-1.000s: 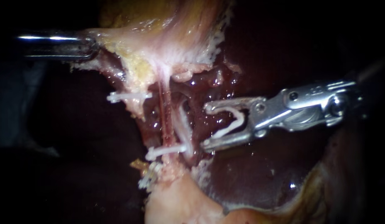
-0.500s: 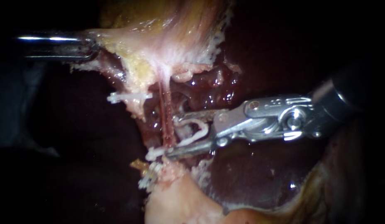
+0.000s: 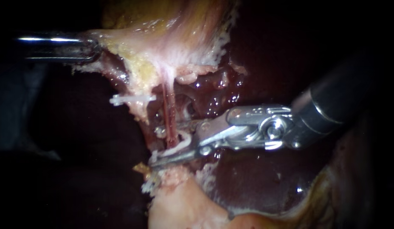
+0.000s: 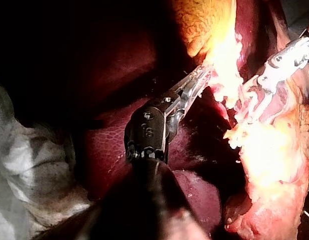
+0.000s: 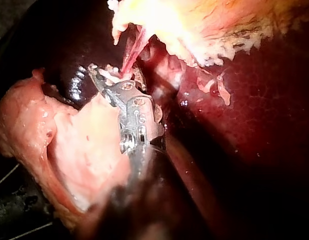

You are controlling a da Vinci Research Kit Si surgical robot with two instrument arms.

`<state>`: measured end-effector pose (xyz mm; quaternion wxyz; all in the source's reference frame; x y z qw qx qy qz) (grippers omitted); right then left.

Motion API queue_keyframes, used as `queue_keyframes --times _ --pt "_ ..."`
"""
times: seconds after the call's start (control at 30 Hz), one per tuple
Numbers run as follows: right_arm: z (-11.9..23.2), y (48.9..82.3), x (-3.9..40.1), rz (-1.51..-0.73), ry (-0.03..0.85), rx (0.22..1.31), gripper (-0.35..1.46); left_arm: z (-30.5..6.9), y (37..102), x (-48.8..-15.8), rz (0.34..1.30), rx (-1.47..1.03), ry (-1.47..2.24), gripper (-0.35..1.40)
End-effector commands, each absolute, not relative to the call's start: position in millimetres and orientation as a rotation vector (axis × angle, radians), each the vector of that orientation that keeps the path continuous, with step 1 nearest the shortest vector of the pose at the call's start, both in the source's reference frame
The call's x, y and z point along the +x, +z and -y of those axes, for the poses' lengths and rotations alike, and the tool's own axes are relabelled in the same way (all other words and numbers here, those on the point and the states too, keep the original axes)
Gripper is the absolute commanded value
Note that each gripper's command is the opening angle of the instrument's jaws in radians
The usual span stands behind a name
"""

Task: Clipping second clip right tube

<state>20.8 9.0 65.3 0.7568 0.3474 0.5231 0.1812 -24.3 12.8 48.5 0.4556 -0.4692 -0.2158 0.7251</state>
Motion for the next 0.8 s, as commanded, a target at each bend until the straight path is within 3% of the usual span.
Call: queue_keyframes --times 0.03,0.37,0.8 --pt "-9.0 65.2 20.9 -1.15 0.387 0.761 0.49 -12.8 48.5 -24.3 0.532 -1.157 1.788 -0.35" --pt "-7.5 62.2 21.3 -1.253 0.335 0.839 0.49 -12.8 48.5 -24.3 0.532 -1.157 1.788 -0.35" --pt "-6.0 59.8 21.3 -1.272 0.277 0.886 0.44 -12.8 48.5 -24.3 0.532 -1.157 1.788 -0.35"
